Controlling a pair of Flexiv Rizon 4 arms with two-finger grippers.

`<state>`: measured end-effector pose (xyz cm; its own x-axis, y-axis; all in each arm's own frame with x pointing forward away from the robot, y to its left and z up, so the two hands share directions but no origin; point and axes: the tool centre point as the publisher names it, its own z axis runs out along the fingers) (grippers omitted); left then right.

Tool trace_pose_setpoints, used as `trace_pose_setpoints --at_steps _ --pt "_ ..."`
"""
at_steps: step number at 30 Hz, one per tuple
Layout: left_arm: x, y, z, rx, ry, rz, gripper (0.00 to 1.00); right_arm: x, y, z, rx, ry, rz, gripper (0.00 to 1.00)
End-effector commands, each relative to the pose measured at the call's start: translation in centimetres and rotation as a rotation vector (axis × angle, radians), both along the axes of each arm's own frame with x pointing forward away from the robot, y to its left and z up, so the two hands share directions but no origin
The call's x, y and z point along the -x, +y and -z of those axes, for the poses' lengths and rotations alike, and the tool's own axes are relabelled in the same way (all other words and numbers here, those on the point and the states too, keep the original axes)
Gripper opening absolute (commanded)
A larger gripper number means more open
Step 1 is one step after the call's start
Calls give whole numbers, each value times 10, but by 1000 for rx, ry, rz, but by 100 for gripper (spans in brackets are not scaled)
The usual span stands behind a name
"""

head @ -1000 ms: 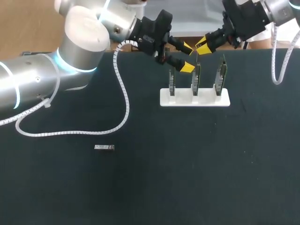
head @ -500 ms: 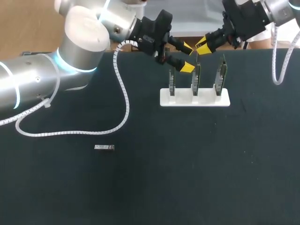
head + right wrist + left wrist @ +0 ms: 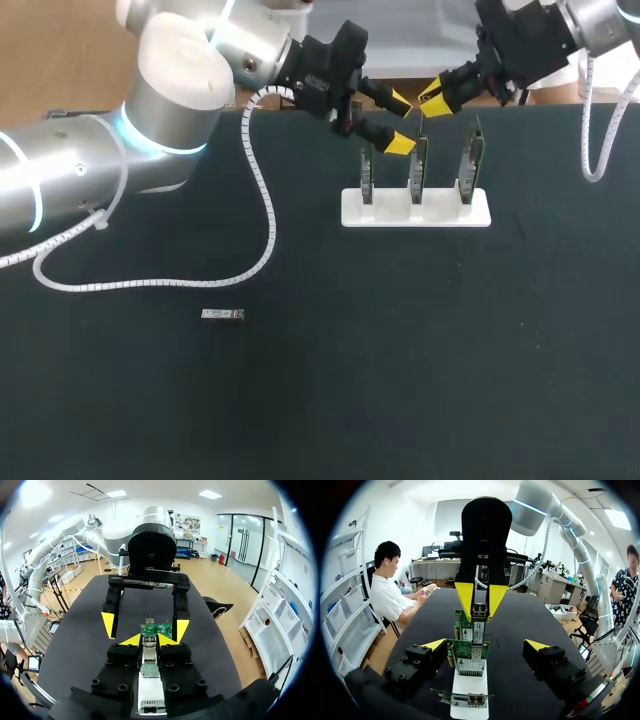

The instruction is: Pick up the optical module with the left hand, and insert it into the network port with the right hand.

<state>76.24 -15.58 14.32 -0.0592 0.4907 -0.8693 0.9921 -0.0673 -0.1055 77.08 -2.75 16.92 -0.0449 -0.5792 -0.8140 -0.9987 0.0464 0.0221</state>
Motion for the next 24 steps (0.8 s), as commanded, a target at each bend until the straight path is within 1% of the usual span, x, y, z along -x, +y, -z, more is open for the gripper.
trace_pose_setpoints --at_steps 1,13,19,24 --pt "0 0 0 -3 0 -1 100 2 1 2 4 -4 6 0" --pt "0 0 0 -3 0 -1 100 2 1 4 0 -5 16 0" --pt "0 0 0 -3 0 -1 100 4 1 -3 -14 -21 22 0" --pt "0 0 0 -3 0 -1 100 4 0 -4 -13 -30 32 0"
